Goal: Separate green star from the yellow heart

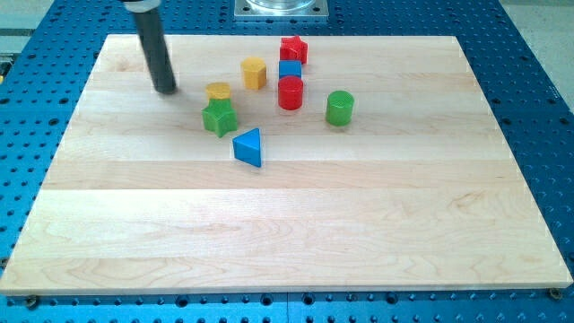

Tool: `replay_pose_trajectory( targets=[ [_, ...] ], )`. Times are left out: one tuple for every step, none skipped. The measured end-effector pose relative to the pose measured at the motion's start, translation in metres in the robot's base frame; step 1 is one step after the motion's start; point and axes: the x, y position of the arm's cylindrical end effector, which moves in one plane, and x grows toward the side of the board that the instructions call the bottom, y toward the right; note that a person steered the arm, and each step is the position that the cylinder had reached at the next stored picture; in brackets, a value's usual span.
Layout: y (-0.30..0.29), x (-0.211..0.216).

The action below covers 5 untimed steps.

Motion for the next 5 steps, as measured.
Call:
replay_pose_trajectory(
  targets=[
    [0.002,0.019],
    [0.034,0.044],
    [0.046,0.059],
    [0.049,0.063],
    [0.080,0.063]
  ],
)
